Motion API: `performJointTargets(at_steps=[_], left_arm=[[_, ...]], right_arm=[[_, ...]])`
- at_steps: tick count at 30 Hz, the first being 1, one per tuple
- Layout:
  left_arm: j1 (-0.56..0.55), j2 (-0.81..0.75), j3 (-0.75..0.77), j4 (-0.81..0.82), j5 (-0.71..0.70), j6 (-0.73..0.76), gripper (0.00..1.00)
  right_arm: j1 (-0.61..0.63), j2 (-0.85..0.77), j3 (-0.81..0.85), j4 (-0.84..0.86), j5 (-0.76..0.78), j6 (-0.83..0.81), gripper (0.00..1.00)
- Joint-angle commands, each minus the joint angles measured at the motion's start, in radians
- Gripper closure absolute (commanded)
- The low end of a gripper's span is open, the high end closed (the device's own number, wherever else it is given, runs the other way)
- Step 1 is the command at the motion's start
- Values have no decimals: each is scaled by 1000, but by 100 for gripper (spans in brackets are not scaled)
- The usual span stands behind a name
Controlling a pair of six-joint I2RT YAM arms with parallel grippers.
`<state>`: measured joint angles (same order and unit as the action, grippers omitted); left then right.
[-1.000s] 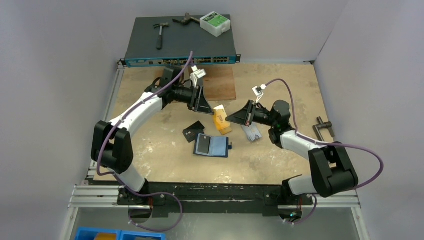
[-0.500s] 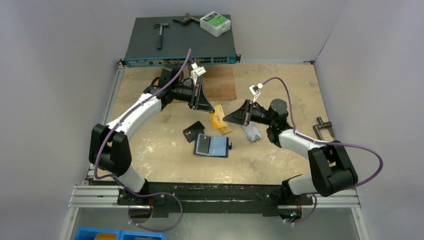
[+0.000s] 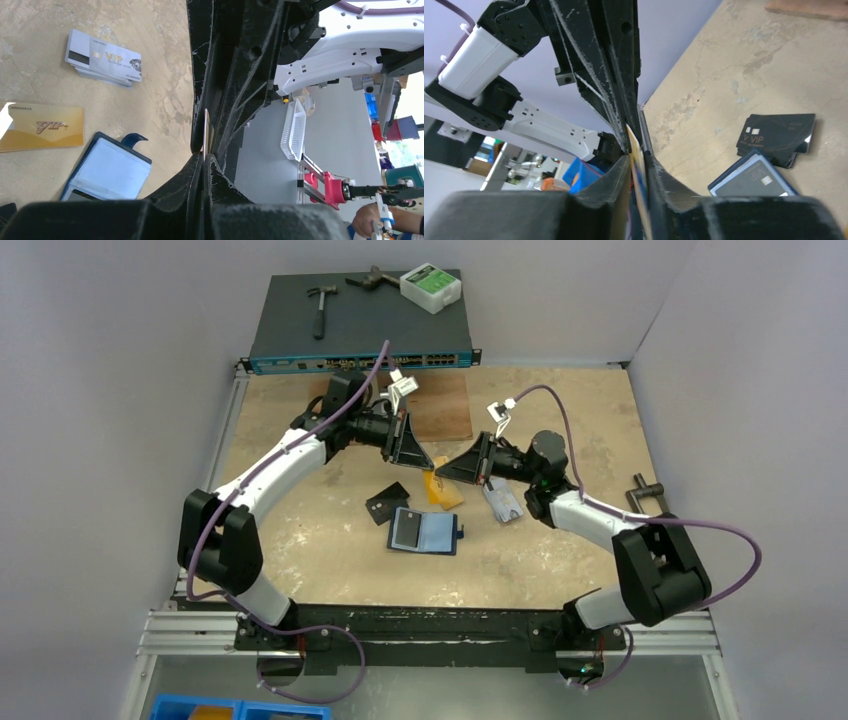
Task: Put the credit cards into the card holder
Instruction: Pick up the credit card from the center of the board.
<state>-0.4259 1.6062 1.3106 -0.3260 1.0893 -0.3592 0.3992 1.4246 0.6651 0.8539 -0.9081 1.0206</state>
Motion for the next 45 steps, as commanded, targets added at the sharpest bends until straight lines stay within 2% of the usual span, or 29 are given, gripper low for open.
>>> performJointTargets(at_steps=[1, 3, 4, 8, 12, 13, 15, 19, 23, 25, 30, 34, 45], left_arm=[[1, -37, 42, 18, 42, -10, 100], [1, -39, 48, 16, 38, -7, 96], [2, -37, 55, 10, 40, -8, 92], [3, -37, 81, -54, 31, 12, 58], [3, -76, -17, 44, 64, -62, 36], [3, -81, -41, 73, 84, -94, 35], [1, -98, -88, 137, 104, -141, 34], [-9, -100, -149, 196, 128, -178, 34], [-35, -103, -222, 419, 166, -329, 34], [-40, -98, -219, 466, 174, -366, 38], [-21, -93, -182, 470, 188, -371, 60], [-11, -92, -166, 461, 203, -373, 73], [41, -106, -123, 437, 236, -378, 77]], right_arm=[[20, 9, 37, 68, -12, 22, 91], [20, 4, 35, 61, -16, 15, 100], [21, -2, 32, 50, -24, 8, 100], [10, -36, 25, 40, -16, 10, 100], [-8, -58, 29, 64, 9, 30, 100], [-10, -58, 31, 70, 15, 35, 100], [-17, -52, 25, 126, 32, 65, 100], [-20, -11, -2, 344, 86, 216, 100], [-15, 26, -18, 467, 138, 281, 100], [-9, 23, -16, 430, 148, 253, 100], [-6, -54, -30, 227, 163, 103, 100], [-5, -106, -42, 97, 182, 3, 100], [-8, -143, -53, -52, 181, -98, 100]])
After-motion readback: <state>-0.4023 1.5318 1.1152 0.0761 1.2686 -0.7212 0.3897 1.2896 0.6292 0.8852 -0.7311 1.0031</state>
